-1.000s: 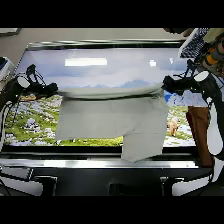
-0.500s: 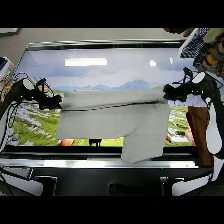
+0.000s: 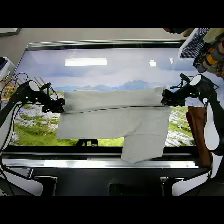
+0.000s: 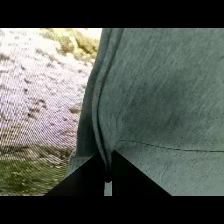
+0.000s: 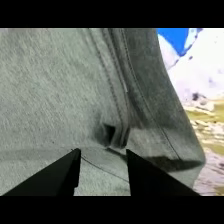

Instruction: Fold the clothes and pants, and hang the long-sleeved shirts on hangers.

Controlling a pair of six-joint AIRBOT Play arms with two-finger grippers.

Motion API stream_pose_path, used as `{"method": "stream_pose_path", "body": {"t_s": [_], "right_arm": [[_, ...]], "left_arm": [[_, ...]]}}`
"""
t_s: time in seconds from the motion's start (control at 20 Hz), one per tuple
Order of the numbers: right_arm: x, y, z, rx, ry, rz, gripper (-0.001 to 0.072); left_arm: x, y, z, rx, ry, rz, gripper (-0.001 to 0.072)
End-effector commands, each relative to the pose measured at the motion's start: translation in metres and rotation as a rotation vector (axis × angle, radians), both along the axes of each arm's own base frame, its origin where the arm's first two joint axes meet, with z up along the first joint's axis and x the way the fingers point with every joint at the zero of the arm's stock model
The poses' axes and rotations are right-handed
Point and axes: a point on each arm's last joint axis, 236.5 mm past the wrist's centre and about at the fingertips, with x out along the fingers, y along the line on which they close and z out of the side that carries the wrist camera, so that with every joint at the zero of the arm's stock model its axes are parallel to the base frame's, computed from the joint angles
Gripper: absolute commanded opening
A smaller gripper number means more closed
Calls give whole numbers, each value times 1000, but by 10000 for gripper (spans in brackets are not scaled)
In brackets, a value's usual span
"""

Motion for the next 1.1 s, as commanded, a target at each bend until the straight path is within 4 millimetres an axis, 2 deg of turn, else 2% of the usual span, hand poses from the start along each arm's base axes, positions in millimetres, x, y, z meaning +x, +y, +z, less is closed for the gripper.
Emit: {"method": "stream_pose_path", "body": {"t_s": [0.0, 0.05, 0.1, 0.15, 0.2, 0.25, 0.3, 0.4, 0.5, 0.55, 0.65, 0.75, 0.9, 1.05], "right_arm": [[-22, -3, 19, -38, 27, 104, 422], [-30, -7, 31, -70, 22, 159, 422], [-34, -10, 47, -62, -8, 172, 422], [-37, -9, 62, -17, -48, 158, 422], [-50, -12, 71, 14, -66, 179, 419], [-67, -21, 73, 40, -52, 151, 419], [-90, -30, 68, 73, -18, 106, 419], [-144, -41, 44, 122, 74, 16, 417], [-190, -36, 17, 180, 140, -54, 416], [-206, -27, 6, 216, 154, -70, 415], [-219, -6, -12, 280, 152, -76, 415], [-219, 11, -21, 346, 122, -92, 415], [-231, 20, -33, 366, 146, -110, 413], [-236, 23, -38, 368, 157, -112, 413]], "left_arm": [[0, 12, 19, 0, -21, 23, 59], [-3, 20, 30, 2, -33, 17, 60], [-8, 30, 43, 12, -40, 12, 99], [-16, 41, 54, 22, -35, 12, 212], [-26, 51, 66, 29, -31, -6, 368], [-35, 58, 77, 30, -33, -26, 468], [-43, 67, 86, 32, -45, -16, 467], [-59, 80, 96, 25, -83, 56, 467], [-82, 83, 92, -1, -91, 115, 467], [-94, 80, 88, -25, -89, 147, 467], [-111, 73, 82, -68, -100, 191, 467], [-119, 65, 80, -112, -133, 228, 467], [-124, 53, 83, -172, -157, 240, 467], [-124, 52, 82, -176, -157, 243, 467]]}}
